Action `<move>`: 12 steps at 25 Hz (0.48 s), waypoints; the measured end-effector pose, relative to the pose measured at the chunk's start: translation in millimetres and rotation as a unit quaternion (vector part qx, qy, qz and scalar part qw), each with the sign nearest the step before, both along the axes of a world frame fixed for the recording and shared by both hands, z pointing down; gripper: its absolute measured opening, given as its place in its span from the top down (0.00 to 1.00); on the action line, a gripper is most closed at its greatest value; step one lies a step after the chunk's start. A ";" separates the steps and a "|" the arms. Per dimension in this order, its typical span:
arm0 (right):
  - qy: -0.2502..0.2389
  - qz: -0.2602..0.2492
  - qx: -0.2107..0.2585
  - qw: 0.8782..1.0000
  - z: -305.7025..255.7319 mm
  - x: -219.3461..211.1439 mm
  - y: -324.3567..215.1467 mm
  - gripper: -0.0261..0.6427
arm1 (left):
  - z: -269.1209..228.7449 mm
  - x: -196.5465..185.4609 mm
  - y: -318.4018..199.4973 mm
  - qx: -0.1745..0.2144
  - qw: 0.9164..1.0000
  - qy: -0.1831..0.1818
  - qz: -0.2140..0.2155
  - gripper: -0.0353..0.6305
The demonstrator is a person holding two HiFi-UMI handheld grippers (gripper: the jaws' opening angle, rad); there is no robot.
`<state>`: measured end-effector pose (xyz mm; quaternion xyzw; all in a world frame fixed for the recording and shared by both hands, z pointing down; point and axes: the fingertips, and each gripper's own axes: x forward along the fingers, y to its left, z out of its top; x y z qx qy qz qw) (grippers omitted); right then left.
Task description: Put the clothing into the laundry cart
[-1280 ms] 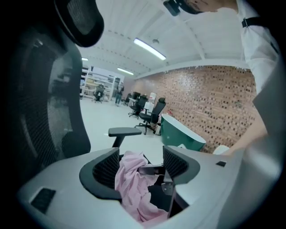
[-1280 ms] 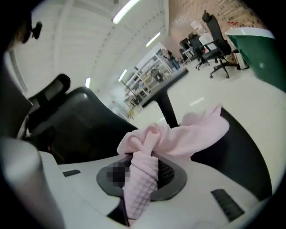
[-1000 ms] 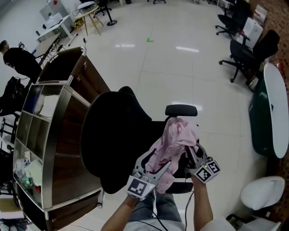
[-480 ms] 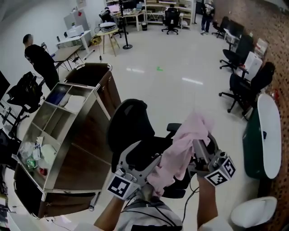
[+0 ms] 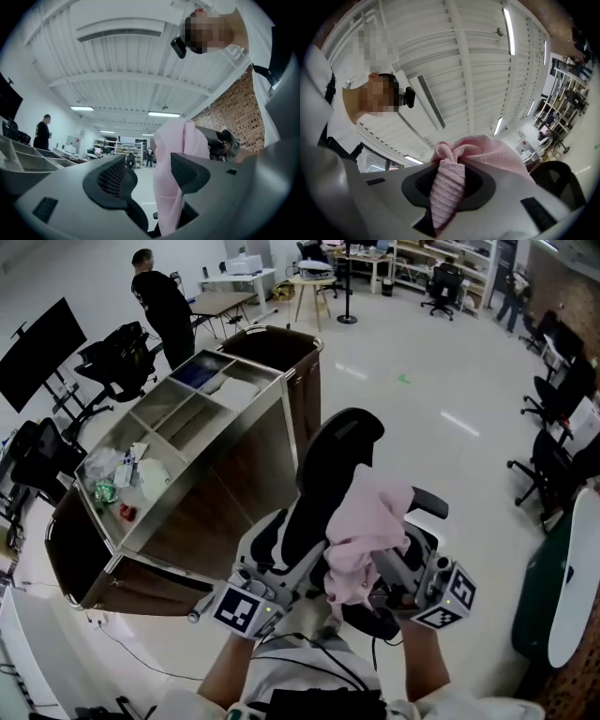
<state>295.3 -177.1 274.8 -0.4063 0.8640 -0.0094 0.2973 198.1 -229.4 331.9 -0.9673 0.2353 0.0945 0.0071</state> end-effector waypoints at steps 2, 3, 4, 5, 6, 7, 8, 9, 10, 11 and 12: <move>0.013 -0.024 0.009 1.000 -5.0 -35.3 -3.0 0.83 | 6.4 -40.3 -4.5 0.018 0.999 -0.001 -0.031 0.50; 0.021 -0.036 0.011 0.999 -6.4 -55.2 -4.5 0.83 | 5.2 -59.0 -3.2 0.019 0.999 0.003 -0.041 0.50; 0.029 -0.048 0.011 0.998 -6.7 -76.2 -4.9 0.83 | 2.5 -77.3 0.4 0.016 0.999 0.010 -0.049 0.50; 0.034 -0.062 0.012 0.997 -5.9 -97.9 -3.8 0.83 | 0.0 -96.1 5.6 0.014 0.998 0.016 -0.057 0.50; 0.035 -0.075 0.013 0.996 -4.9 -119.4 -1.7 0.83 | -2.6 -115.4 12.2 0.010 0.998 0.022 -0.064 0.51; 0.035 -0.087 0.014 0.995 -4.3 -140.5 0.2 0.83 | -4.5 -136.0 19.1 0.007 0.997 0.025 -0.071 0.50; 0.034 -0.096 0.015 0.995 -4.4 -161.3 0.5 0.83 | -5.2 -159.0 25.1 0.006 0.996 0.028 -0.082 0.50; 0.034 -0.103 0.015 0.994 -5.1 -182.8 -0.7 0.83 | -5.7 -184.4 30.3 0.006 0.995 0.030 -0.095 0.50; 0.036 -0.108 0.013 0.993 -5.7 -205.4 -1.9 0.83 | -6.0 -212.3 36.0 0.006 0.993 0.034 -0.110 0.50; 0.040 -0.113 0.011 0.993 -5.7 -228.8 -1.3 0.83 | -5.7 -242.3 43.1 0.006 0.991 0.037 -0.128 0.51; 0.044 -0.116 0.010 0.992 -5.8 -251.3 0.8 0.83 | -4.5 -273.1 51.0 0.004 0.988 0.038 -0.147 0.50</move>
